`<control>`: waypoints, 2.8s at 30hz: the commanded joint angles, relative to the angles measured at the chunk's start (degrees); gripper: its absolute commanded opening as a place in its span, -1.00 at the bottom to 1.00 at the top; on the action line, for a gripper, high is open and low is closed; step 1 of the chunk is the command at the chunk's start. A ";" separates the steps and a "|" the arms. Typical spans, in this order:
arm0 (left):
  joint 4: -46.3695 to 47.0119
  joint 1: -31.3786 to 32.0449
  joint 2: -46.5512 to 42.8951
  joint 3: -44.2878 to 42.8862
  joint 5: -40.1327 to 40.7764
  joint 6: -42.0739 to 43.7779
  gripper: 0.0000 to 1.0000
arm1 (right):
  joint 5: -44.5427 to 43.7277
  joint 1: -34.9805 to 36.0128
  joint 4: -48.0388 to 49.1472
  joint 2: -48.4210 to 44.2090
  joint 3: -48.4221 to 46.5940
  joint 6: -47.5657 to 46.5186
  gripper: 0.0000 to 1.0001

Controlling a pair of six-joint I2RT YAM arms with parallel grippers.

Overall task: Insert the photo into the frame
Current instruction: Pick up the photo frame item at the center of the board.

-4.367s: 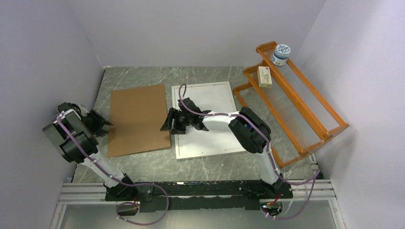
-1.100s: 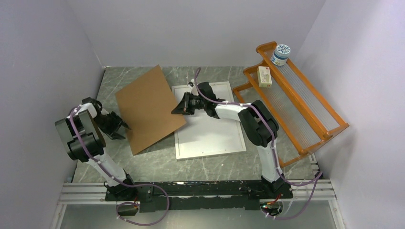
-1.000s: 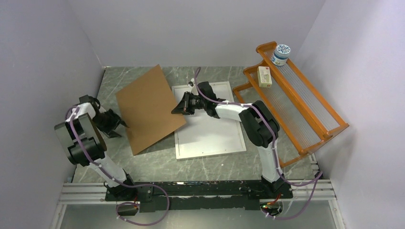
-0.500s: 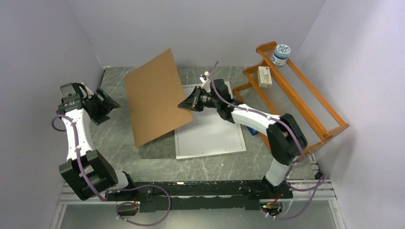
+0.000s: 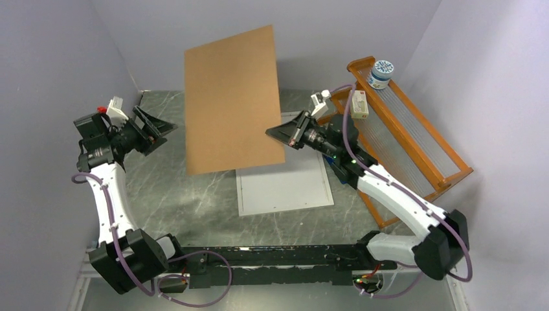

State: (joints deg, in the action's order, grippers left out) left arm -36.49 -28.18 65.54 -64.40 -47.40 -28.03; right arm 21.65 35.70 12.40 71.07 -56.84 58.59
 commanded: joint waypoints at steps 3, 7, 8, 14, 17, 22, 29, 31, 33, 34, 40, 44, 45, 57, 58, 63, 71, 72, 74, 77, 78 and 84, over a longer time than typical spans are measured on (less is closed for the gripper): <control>28.56 0.88 -2.25 4.06 -23.89 -18.92 0.77 | -3.27 -1.23 3.65 -9.04 1.91 0.15 -1.00; 30.85 5.08 -2.26 2.76 -23.00 -18.12 0.81 | -0.03 -2.69 8.97 -10.74 4.60 5.78 -1.00; 26.36 6.09 -1.54 1.05 -21.95 -14.83 0.81 | 1.18 -3.00 11.23 -10.77 5.57 7.55 -1.00; 8.36 7.06 3.95 -6.05 -15.62 -2.25 0.76 | 4.86 -3.84 18.99 -11.58 8.89 13.65 -1.00; 22.17 7.59 4.49 -2.40 -21.97 -11.47 0.63 | 5.46 -4.05 19.06 -12.53 9.05 13.90 -1.00; 14.50 7.70 5.13 -5.70 -16.60 -6.98 0.71 | 4.68 -4.29 17.89 -15.87 9.37 12.21 -1.00; 29.02 9.78 3.46 -2.18 -22.42 -21.30 0.69 | 6.56 -4.38 22.97 -14.76 11.26 14.29 -1.00; 33.17 9.95 2.27 -1.65 -23.56 -25.40 0.69 | 6.97 -4.35 25.68 -14.05 12.28 15.67 -1.00; 35.88 9.98 1.68 -1.57 -25.65 -29.56 0.66 | 7.38 -4.50 26.63 -13.39 12.72 16.41 -1.00; 37.37 9.95 1.43 -1.57 -26.25 -30.76 0.64 | 7.58 -4.50 27.52 -13.21 12.91 16.62 -1.00; 39.98 9.94 -0.11 -2.29 -28.23 -33.84 0.45 | 6.38 -4.67 24.02 -13.90 12.81 13.78 -1.00; 41.53 10.36 -0.40 -2.66 -28.54 -35.25 0.19 | 6.24 -4.89 22.61 -14.04 12.89 12.71 -1.00; 42.26 10.59 -0.41 -2.54 -28.61 -35.81 0.14 | 6.48 -4.94 22.58 -13.91 12.89 12.69 -1.00; 55.63 15.06 0.84 -1.79 -28.28 -45.41 -0.48 | 10.83 -5.78 24.99 -12.35 14.04 12.63 -1.00; 55.83 15.09 0.98 -1.90 -28.42 -45.69 -0.57 | 11.05 -6.08 24.92 -12.36 14.04 12.38 -1.00; 59.19 15.13 0.89 -1.58 -28.67 -47.57 -0.95 | 12.11 -8.18 23.68 -12.70 13.62 10.55 -0.56; 69.07 15.34 0.19 0.34 -28.71 -55.91 -0.95 | 12.25 -10.06 26.00 -11.62 8.93 6.37 0.37; 69.68 15.38 0.05 0.58 -28.65 -56.44 -0.95 | 12.05 -10.00 28.00 -10.61 8.60 7.26 0.38; 70.84 15.67 -0.25 0.82 -28.19 -57.41 -0.95 | 11.83 -10.03 32.96 -8.12 8.19 10.13 0.38; 71.61 15.95 -0.24 0.78 -28.27 -58.37 -0.95 | 11.74 -10.21 38.27 -4.49 6.88 13.13 0.35; 72.09 16.09 -0.22 0.96 -28.35 -58.90 -0.95 | 11.75 -10.23 40.06 -3.44 6.30 14.26 0.31; 76.26 16.49 0.08 2.28 -28.22 -61.25 -0.95 | 10.48 -10.28 47.33 0.63 5.53 17.19 0.05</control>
State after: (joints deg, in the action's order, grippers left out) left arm 32.84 -12.10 66.98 -62.30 -76.16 -86.70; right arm 33.36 25.63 50.06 71.40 -48.60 73.38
